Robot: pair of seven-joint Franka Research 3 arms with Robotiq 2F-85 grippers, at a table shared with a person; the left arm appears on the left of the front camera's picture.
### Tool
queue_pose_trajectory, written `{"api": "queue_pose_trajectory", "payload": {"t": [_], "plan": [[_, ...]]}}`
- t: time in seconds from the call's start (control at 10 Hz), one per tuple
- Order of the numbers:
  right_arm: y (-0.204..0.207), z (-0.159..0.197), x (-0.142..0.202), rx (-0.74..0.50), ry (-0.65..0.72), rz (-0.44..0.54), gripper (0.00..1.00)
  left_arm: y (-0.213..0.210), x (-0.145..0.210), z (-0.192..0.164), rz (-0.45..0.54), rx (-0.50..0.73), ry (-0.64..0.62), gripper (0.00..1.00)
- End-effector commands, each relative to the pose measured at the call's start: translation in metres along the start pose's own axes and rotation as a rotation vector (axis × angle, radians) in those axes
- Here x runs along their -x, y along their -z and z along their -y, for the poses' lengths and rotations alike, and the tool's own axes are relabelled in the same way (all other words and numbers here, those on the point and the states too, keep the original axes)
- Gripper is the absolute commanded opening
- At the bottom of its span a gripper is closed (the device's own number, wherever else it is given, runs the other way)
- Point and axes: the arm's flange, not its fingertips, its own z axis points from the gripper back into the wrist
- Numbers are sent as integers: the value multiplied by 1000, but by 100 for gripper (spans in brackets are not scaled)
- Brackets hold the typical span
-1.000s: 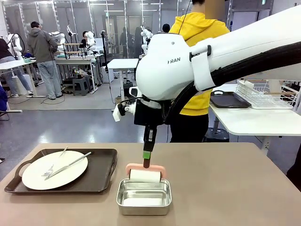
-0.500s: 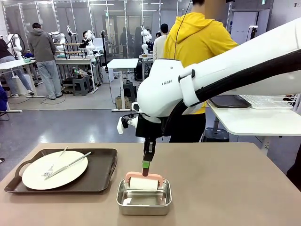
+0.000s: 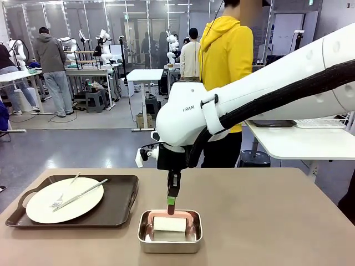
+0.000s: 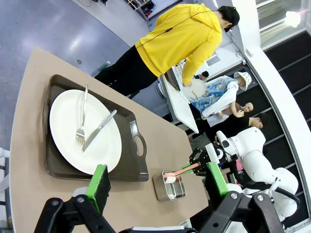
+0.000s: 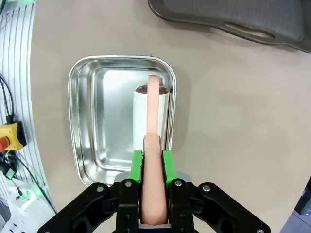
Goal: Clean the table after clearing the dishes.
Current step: Place the Lint Roller back on top of the Airtight Container.
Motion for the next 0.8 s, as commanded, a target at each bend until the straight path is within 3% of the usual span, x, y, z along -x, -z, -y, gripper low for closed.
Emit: {"api": "queue_pose_trajectory", "payload": {"t": [0.0, 0.1, 0.2, 0.4, 0.7], "plan": [[0, 11, 1, 34, 8, -42, 43, -2, 0, 1, 6, 5, 9, 100], [0, 12, 0, 43, -6, -66, 56, -2, 0, 1, 6, 5, 9, 100], [-1, 12, -2, 40, -7, -65, 78, -2, 0, 1, 6, 5, 9, 100], [-6, 11, -3, 51, -7, -60, 100, -2, 0, 1, 6, 5, 9, 100], [-22, 18, 3, 124, 30, -37, 99, -2, 0, 1, 6, 5, 9, 100]]}}
